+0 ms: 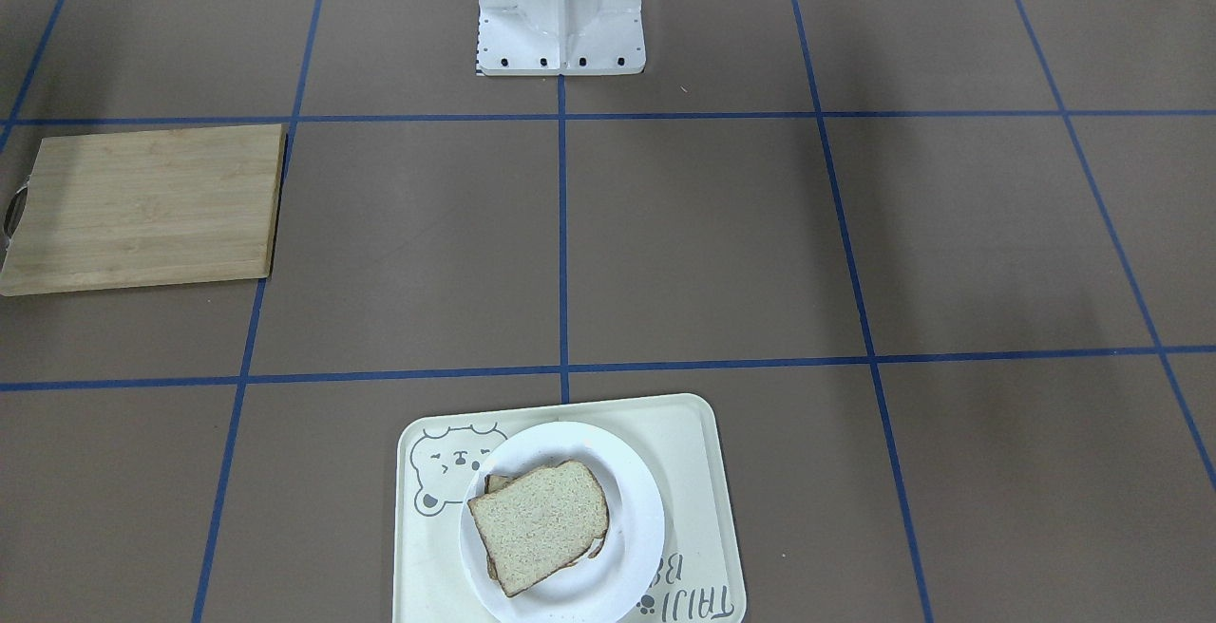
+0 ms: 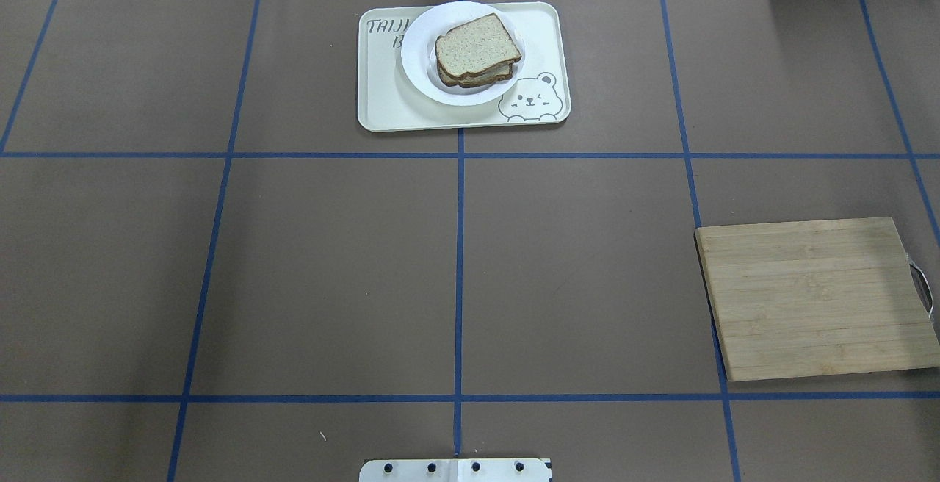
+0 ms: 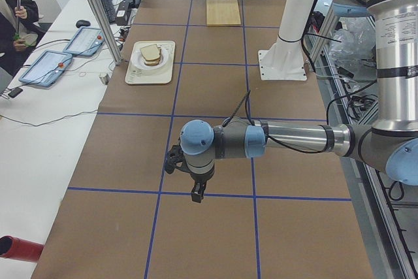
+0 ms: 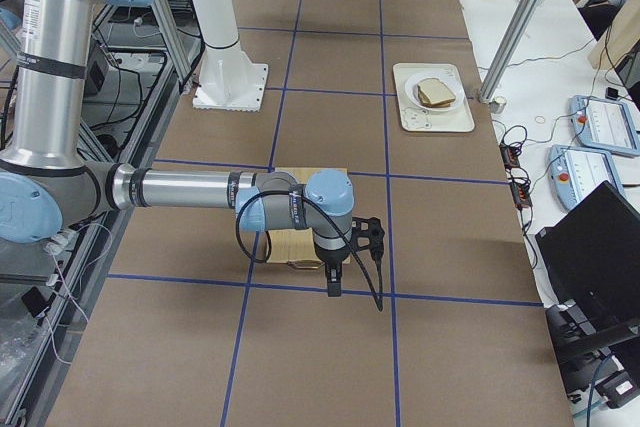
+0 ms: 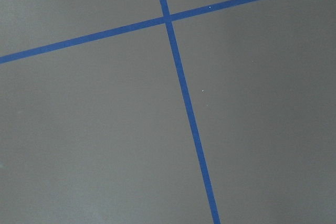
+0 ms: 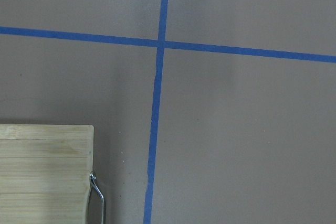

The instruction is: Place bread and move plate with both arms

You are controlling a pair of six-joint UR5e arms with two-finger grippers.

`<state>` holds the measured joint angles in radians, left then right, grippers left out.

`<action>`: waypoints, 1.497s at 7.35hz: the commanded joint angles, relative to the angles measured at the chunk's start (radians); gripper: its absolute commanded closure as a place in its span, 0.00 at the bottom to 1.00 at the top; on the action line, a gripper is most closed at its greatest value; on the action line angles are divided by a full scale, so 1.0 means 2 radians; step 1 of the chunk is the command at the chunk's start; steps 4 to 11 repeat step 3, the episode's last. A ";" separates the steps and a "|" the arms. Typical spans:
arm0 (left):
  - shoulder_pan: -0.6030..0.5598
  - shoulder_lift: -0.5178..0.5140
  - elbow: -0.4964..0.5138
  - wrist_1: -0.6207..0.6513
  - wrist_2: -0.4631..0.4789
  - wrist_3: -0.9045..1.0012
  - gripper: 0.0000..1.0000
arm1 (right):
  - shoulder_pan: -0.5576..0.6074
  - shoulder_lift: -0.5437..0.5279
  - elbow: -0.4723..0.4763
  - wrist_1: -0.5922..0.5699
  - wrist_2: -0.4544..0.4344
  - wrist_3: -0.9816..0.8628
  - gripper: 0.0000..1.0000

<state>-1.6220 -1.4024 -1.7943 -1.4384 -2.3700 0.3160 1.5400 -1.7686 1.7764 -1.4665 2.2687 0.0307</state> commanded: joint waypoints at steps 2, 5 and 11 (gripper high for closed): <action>-0.002 0.006 -0.001 0.000 0.000 0.000 0.02 | -0.001 0.000 -0.001 0.000 0.000 0.001 0.00; -0.006 0.006 -0.002 0.000 0.000 0.000 0.02 | 0.000 0.001 -0.001 0.000 0.000 0.001 0.00; -0.006 0.006 -0.002 0.000 0.000 0.000 0.02 | 0.000 0.001 -0.001 0.000 0.000 0.001 0.00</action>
